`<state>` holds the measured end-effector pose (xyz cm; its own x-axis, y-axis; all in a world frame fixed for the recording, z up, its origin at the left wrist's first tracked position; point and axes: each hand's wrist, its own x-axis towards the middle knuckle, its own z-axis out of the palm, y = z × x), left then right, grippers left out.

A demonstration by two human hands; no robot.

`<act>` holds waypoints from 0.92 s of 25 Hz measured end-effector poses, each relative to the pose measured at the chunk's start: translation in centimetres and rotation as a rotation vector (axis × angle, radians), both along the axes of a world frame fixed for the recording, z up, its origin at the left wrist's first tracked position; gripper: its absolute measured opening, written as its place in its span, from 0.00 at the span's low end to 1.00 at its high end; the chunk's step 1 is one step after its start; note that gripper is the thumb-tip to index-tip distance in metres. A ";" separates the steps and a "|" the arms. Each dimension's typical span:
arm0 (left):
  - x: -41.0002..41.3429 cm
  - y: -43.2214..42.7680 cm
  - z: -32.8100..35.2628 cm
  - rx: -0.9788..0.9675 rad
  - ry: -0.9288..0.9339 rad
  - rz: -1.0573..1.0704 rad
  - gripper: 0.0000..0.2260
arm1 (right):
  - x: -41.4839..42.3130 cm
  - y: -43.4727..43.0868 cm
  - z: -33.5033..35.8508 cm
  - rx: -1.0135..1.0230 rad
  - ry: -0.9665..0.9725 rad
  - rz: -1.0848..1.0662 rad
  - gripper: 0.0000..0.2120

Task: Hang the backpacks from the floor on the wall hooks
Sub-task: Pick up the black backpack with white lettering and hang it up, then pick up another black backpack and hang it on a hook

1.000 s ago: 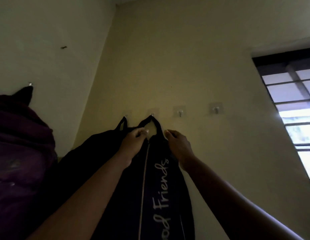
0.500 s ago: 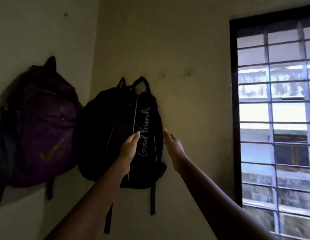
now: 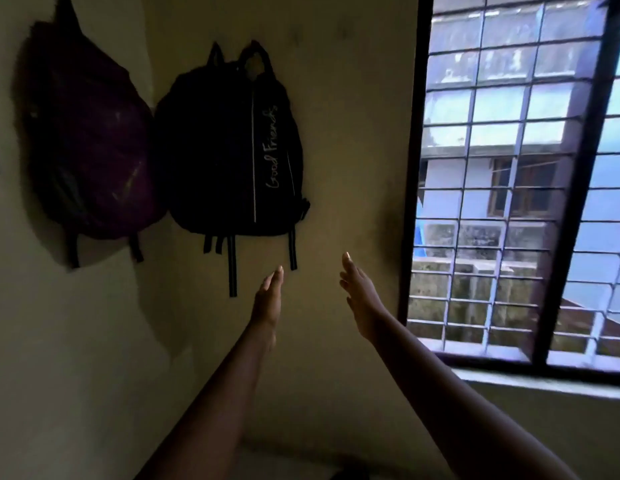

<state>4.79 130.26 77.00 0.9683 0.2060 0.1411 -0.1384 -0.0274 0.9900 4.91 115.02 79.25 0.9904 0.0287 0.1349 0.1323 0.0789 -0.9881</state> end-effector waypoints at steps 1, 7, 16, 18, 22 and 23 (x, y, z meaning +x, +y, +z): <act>-1.5 -0.3 -1.3 -0.005 0.020 0.008 0.27 | -1.6 -0.4 -1.6 0.008 0.029 -0.005 0.29; -10.5 -4.3 -11.6 -0.022 0.229 0.035 0.25 | -10.4 -4.8 -11.1 -0.032 0.216 -0.080 0.25; -8.9 -14.6 -25.4 0.020 0.543 -0.041 0.25 | -9.9 -14.4 -26.6 0.009 0.615 -0.080 0.29; -6.7 -16.7 -28.0 0.049 0.594 -0.040 0.23 | -7.6 -16.3 -29.5 0.013 0.672 -0.055 0.28; -2.4 -21.2 -36.1 0.080 0.756 -0.035 0.21 | -1.7 -19.3 -39.4 -0.015 0.826 -0.004 0.26; -1.5 -21.9 -38.6 0.106 0.779 -0.030 0.20 | -0.4 -19.8 -42.4 -0.021 0.864 -0.009 0.25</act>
<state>3.33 108.32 38.45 0.8012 0.2013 -0.5635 0.5924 -0.1345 0.7943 4.55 95.23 36.85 0.7456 0.0143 -0.6662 -0.6656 0.0623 -0.7437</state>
